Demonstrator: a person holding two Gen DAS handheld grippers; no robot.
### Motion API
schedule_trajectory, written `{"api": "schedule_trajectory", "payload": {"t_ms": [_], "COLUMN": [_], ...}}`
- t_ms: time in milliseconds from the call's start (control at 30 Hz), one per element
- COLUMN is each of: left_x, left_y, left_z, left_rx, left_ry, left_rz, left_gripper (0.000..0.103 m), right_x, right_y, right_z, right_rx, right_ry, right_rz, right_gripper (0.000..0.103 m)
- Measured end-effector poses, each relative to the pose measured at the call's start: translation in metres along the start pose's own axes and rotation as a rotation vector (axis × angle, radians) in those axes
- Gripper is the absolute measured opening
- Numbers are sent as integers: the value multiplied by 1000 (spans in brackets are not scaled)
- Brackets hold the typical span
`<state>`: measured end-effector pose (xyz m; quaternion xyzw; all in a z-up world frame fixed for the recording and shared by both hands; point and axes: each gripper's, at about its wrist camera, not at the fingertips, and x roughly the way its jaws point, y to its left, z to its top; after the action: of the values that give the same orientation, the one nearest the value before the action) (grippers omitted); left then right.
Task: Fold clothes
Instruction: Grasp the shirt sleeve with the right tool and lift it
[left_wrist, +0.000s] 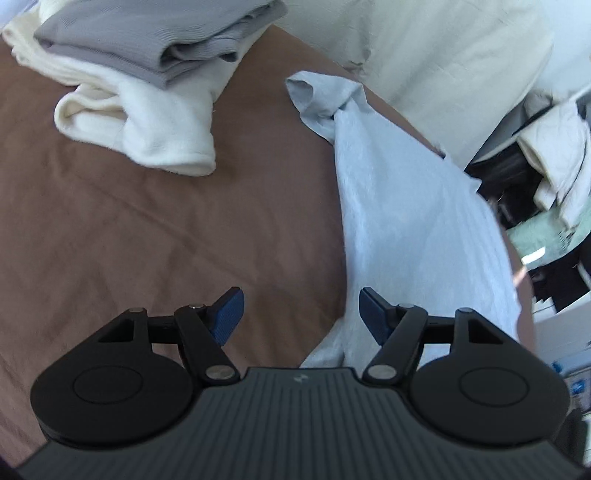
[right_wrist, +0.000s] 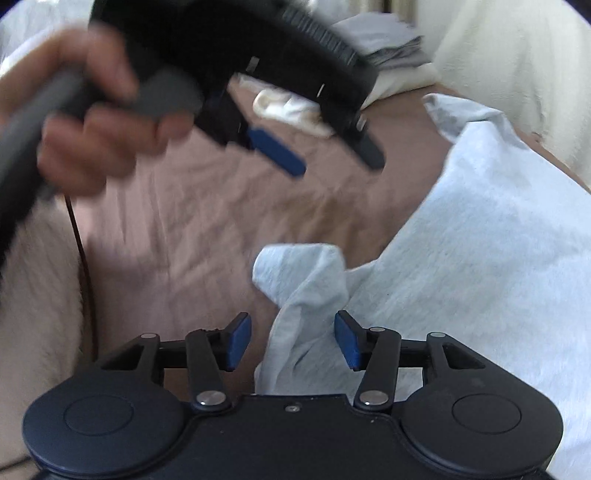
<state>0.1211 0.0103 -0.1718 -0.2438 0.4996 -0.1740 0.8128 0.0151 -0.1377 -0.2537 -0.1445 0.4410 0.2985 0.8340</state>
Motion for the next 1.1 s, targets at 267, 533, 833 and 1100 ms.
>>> {"api": "schedule_trajectory", "payload": {"t_ms": [267, 533, 833, 1100], "left_x": [-6, 3, -9, 50], "left_y": [20, 3, -11, -41], "left_z": [4, -4, 2, 22], "left_rx": [-113, -12, 119, 213], "left_ry": [-25, -14, -180, -229], "left_rz": [-41, 0, 56, 22], "left_gripper": [69, 69, 68, 68], "right_x": [4, 24, -80, -104], "right_y": [-2, 4, -100, -203], "right_z": [0, 7, -25, -124], "right_rx": [3, -94, 382, 824], "right_ry": [-17, -36, -376, -309], "right_rz": [19, -120, -355, -580], "right_gripper": [56, 12, 7, 7]}}
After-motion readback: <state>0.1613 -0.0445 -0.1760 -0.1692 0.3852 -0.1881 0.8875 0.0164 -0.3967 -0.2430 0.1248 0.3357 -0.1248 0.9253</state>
